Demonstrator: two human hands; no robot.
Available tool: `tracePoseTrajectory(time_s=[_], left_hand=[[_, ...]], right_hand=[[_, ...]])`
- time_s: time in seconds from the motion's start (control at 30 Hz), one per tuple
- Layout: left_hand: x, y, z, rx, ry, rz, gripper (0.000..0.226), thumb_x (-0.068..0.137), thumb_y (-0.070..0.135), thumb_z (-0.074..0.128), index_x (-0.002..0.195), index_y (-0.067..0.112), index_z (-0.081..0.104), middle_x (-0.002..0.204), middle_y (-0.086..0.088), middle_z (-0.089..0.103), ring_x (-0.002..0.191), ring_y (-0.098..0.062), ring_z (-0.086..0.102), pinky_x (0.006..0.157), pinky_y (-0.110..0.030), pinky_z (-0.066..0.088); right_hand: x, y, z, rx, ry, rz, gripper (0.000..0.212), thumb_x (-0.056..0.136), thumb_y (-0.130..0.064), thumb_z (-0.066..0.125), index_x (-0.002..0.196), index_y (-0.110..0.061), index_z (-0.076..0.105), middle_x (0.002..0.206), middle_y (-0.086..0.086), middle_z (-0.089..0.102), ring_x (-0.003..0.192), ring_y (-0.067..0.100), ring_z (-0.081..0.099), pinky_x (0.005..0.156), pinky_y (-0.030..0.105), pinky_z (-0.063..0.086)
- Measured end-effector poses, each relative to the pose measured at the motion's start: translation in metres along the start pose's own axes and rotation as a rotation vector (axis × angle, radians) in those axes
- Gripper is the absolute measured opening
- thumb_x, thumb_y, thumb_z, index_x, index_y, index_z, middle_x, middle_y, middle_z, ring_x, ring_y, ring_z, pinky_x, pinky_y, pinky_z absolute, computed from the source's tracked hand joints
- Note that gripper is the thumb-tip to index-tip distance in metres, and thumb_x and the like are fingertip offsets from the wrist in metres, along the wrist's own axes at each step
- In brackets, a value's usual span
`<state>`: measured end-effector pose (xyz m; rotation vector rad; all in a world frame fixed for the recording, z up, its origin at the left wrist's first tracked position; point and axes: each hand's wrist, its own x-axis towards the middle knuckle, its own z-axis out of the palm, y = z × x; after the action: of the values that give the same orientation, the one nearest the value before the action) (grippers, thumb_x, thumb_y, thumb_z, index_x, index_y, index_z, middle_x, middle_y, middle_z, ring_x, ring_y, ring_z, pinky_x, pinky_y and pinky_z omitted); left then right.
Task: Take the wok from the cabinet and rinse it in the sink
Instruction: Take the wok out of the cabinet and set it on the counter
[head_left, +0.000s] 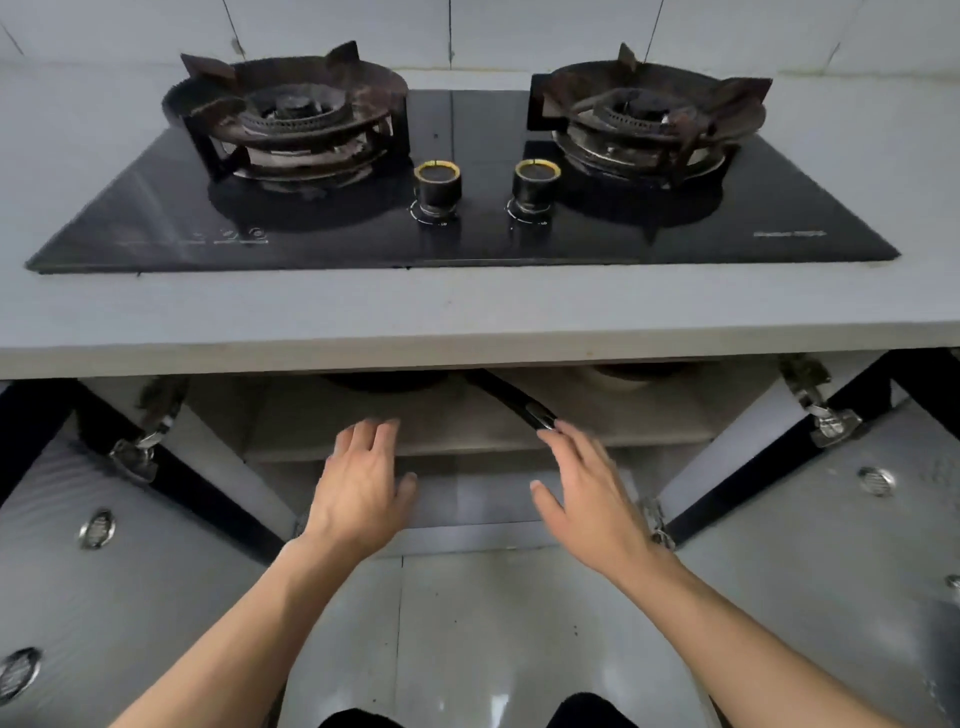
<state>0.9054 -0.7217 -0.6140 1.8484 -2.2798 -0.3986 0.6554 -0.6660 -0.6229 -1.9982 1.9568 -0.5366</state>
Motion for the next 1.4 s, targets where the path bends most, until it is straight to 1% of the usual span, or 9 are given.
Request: tracePoseTrajectory(time_s=[0.27,0.47,0.63,0.73,0.8,0.9,1.07,1.23,1.4], left_hand=[[0.033,-0.018,0.073,0.028,0.187,0.051,0.064,0.091,0.036,0.058,0.146,0.016,0.031,0.144,-0.008,0.041,0.132,-0.026,0.035,0.109,-0.040,0.038],[0.042,-0.031,0.111,0.010,0.320,0.075,0.065,0.091,0.034,0.060,0.147,0.018,0.033,0.149,-0.004,0.038,0.138,-0.025,0.031,0.113,-0.039,0.035],[0.026,-0.034,0.117,0.013,0.309,0.098,0.062,0.091,0.034,0.059,0.145,0.016,0.036,0.148,-0.004,0.039,0.139,-0.022,0.029,0.114,-0.036,0.033],[0.025,-0.034,0.112,0.040,0.324,0.120,0.063,0.092,0.036,0.057,0.148,0.018,0.033,0.151,-0.002,0.035,0.141,-0.020,0.025,0.115,-0.034,0.031],[0.024,-0.033,0.108,0.055,0.339,0.127,0.063,0.092,0.035,0.056,0.148,0.018,0.033,0.151,-0.002,0.036,0.141,-0.020,0.026,0.114,-0.034,0.031],[0.020,-0.034,0.106,0.061,0.346,0.126,0.062,0.091,0.035,0.057,0.147,0.017,0.035,0.150,-0.002,0.037,0.140,-0.021,0.027,0.114,-0.035,0.032],[0.014,-0.033,0.105,0.067,0.353,0.131,0.062,0.092,0.034,0.057,0.147,0.018,0.035,0.152,0.000,0.035,0.142,-0.019,0.026,0.113,-0.035,0.032],[0.018,-0.025,0.105,0.075,0.371,0.163,0.060,0.091,0.032,0.058,0.146,0.016,0.037,0.152,-0.002,0.036,0.142,-0.022,0.027,0.111,-0.038,0.035],[0.020,-0.023,0.113,0.060,0.389,0.219,0.055,0.086,0.025,0.067,0.137,0.015,0.050,0.137,-0.003,0.050,0.129,-0.024,0.042,0.103,-0.038,0.045]], right_hand=[[0.039,0.035,0.067,-0.101,0.196,-0.131,0.059,0.091,-0.033,0.056,0.144,-0.016,0.035,0.150,0.008,0.034,0.134,0.026,0.033,0.110,0.038,0.029],[0.080,0.050,0.100,-0.166,0.296,-0.117,0.061,0.090,-0.035,0.060,0.143,-0.017,0.036,0.147,0.011,0.038,0.133,0.031,0.038,0.108,0.045,0.036],[0.100,0.045,0.100,-0.256,0.258,-0.100,0.054,0.088,-0.026,0.062,0.139,-0.021,0.043,0.129,0.008,0.049,0.111,0.032,0.053,0.087,0.041,0.049],[0.108,0.042,0.099,-0.300,0.230,-0.097,0.060,0.084,-0.007,0.061,0.139,-0.023,0.043,0.130,0.009,0.047,0.110,0.033,0.053,0.078,0.040,0.051],[0.111,0.041,0.099,-0.304,0.233,-0.112,0.066,0.081,0.006,0.055,0.139,-0.022,0.044,0.130,0.010,0.046,0.112,0.034,0.051,0.078,0.041,0.050],[0.108,0.040,0.101,-0.328,0.263,-0.116,0.067,0.077,0.011,0.052,0.138,-0.017,0.046,0.129,0.012,0.048,0.117,0.034,0.045,0.082,0.042,0.050],[0.094,0.043,0.102,-0.372,0.310,-0.151,0.064,0.073,0.014,0.058,0.132,-0.011,0.053,0.120,0.014,0.055,0.110,0.033,0.049,0.085,0.041,0.050],[0.064,0.066,0.098,-0.354,0.316,-0.153,0.073,0.069,0.012,0.064,0.136,-0.014,0.049,0.127,0.010,0.050,0.112,0.031,0.048,0.087,0.037,0.050],[0.035,0.105,0.089,-0.346,0.340,-0.193,0.074,0.061,0.014,0.068,0.129,-0.014,0.055,0.121,0.006,0.053,0.103,0.028,0.052,0.082,0.036,0.052]])
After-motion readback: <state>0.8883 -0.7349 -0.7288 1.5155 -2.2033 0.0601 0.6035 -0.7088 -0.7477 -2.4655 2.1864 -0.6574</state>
